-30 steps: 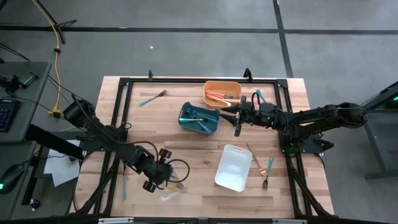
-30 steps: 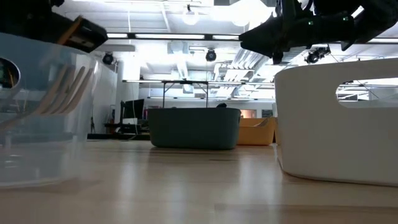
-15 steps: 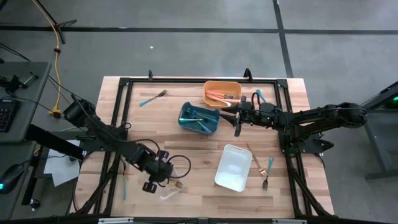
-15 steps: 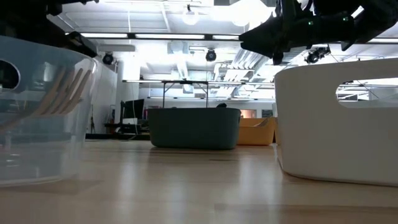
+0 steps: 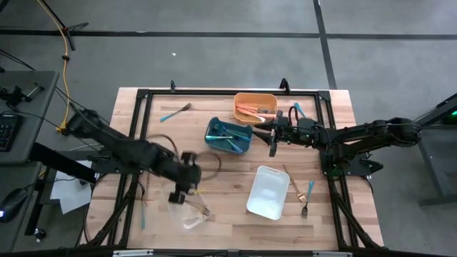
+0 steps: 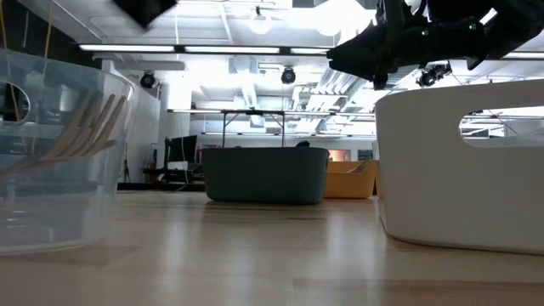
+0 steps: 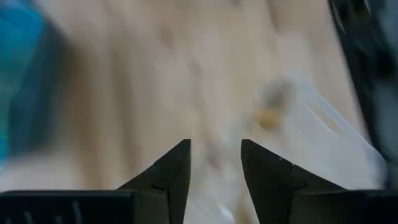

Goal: Sort silverware by color (type)
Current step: Put the blue-black fork into the white bin

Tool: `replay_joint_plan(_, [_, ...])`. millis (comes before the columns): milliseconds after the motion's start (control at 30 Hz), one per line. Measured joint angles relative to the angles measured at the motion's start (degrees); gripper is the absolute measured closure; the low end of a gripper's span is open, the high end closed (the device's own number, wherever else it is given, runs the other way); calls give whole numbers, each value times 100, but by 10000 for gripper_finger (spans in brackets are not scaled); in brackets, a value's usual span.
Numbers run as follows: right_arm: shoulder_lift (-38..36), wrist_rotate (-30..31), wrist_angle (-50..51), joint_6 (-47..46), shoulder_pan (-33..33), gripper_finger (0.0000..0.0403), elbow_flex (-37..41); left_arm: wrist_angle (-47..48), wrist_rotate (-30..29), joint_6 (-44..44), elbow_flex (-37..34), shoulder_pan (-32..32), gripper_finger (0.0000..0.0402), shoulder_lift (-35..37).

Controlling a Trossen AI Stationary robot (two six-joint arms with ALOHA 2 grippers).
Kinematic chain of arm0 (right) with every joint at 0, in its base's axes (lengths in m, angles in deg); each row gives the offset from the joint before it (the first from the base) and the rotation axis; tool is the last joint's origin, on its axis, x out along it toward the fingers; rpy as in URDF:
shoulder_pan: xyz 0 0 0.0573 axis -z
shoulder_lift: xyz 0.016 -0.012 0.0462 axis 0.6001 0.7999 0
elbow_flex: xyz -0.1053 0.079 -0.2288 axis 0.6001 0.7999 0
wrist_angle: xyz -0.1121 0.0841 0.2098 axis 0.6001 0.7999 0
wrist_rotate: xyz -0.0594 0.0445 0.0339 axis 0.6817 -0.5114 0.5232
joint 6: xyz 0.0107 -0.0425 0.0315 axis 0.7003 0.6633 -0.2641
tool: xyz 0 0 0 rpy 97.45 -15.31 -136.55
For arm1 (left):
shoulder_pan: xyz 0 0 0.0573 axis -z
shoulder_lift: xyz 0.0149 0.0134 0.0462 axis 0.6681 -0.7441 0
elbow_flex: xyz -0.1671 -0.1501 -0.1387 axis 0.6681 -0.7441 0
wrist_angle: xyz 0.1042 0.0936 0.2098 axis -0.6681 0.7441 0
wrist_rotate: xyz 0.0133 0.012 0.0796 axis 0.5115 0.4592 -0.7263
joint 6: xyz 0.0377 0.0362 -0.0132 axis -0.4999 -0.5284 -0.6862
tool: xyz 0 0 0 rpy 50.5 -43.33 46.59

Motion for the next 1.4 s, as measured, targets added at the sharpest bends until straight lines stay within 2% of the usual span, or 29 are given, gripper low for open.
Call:
replay_joint_plan(100, [0, 0, 7, 0, 0, 274, 0, -549, -954, -582, -263, -190, 267, 645])
replay_joint_plan(200, [0, -1, 33, 0, 0, 274, -1, -1652, -1268, -1155, -970, -555, 267, 1408])
replay_joint_plan(433, [0, -2, 129, 2, 0, 274, -2, -5039, -806, -1967, -3269, -1757, 268, 2793])
replay_joint_plan(500, [0, 0, 133, 2, 0, 274, -2, -5989, -582, -1974, -3793, -2069, 268, 2939])
replay_joint_plan(633, [0, 0, 131, 142, 0, 274, -2, -7064, -417, -1775, -4509, -2483, 268, 3007])
replay_joint_plan(867, [0, 0, 184, 151, 0, 274, -2, -7382, -411, -1452, -4905, -2780, 268, 2976])
replay_joint_plan(1100, [0, 32, 179, 153, 0, 274, -2, -7406, -413, -1578, -4925, -2780, 268, 2957])
replay_joint_plan(1400, [0, 621, 175, 633, 1, 274, -2, -7414, -428, -1794, -4923, -2780, 268, 2957])
